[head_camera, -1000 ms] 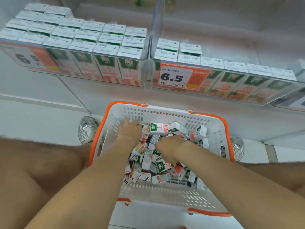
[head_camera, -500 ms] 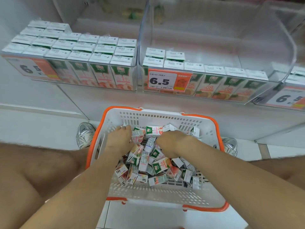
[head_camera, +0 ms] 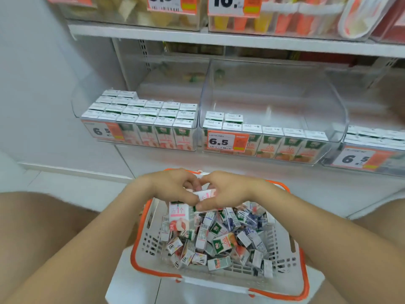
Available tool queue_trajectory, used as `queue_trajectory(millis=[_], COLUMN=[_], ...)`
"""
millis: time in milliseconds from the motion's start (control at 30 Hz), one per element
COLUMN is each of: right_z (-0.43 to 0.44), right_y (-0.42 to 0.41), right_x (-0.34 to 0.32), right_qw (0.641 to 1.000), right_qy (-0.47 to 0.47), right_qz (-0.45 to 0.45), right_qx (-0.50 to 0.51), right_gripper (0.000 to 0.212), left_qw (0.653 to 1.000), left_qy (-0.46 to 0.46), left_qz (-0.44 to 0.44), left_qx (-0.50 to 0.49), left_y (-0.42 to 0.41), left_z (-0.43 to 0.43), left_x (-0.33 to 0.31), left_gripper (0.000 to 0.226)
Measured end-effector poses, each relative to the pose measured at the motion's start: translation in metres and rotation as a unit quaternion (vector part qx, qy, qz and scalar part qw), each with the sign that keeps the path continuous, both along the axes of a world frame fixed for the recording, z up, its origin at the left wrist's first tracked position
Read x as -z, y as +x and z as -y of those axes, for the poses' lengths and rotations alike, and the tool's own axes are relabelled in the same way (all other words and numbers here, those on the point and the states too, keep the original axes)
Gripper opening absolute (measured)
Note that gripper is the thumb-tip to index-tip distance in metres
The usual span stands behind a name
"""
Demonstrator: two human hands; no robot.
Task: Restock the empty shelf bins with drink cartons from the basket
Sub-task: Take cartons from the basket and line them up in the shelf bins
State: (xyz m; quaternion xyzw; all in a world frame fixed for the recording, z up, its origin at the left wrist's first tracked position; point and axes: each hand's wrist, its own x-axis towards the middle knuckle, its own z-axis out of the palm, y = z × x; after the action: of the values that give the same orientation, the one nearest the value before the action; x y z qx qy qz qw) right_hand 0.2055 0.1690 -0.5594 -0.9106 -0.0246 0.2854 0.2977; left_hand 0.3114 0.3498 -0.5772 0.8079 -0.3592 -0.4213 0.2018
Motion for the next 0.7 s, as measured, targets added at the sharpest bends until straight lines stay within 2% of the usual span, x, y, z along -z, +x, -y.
queue_trajectory(millis=[100, 200, 267, 367, 433, 500, 567, 600, 700], right_z=[-0.001, -0.005, -0.009, -0.020, -0.029, -0.036, -0.039, -0.040, -0.047], right_y=[-0.002, 0.003, 0.006, 0.009, 0.015, 0.022, 0.032, 0.039, 0.064], right_x=[-0.027, -0.045, -0.058, -0.079, -0.088, -0.092, -0.094, -0.095, -0.096], right_qw=[0.999, 0.987, 0.968, 0.932, 0.911, 0.894, 0.879, 0.871, 0.846], right_qy=[-0.044, -0.045, -0.015, 0.088, 0.083, 0.066, 0.073, 0.086, 0.113], right_qz=[0.007, 0.063, 0.120, 0.209, 0.300, 0.364, 0.408, 0.427, 0.467], right_qx=[0.031, 0.139, 0.220, 0.283, 0.272, 0.253, 0.235, 0.229, 0.230], right_gripper=[0.068, 0.046, 0.039, 0.016, 0.017, 0.030, 0.038, 0.038, 0.034], left_qw=[1.000, 0.996, 0.993, 0.988, 0.980, 0.966, 0.946, 0.926, 0.844], left_qy=[-0.003, -0.003, -0.016, -0.061, -0.084, -0.124, -0.193, -0.216, -0.221], left_qz=[0.023, 0.070, 0.092, 0.090, 0.138, 0.182, 0.170, 0.206, 0.393], left_qx=[-0.016, -0.058, -0.074, -0.109, -0.116, -0.136, -0.199, -0.233, -0.291], left_y=[0.003, 0.017, 0.027, 0.044, 0.057, 0.073, 0.092, 0.103, 0.138], left_z=[-0.010, -0.024, -0.031, -0.040, -0.044, -0.050, -0.056, -0.056, -0.044], left_x=[-0.040, -0.077, -0.101, -0.130, -0.147, -0.161, -0.168, -0.168, -0.152], left_gripper=[0.025, 0.029, 0.039, 0.031, 0.030, 0.027, 0.023, 0.022, 0.024])
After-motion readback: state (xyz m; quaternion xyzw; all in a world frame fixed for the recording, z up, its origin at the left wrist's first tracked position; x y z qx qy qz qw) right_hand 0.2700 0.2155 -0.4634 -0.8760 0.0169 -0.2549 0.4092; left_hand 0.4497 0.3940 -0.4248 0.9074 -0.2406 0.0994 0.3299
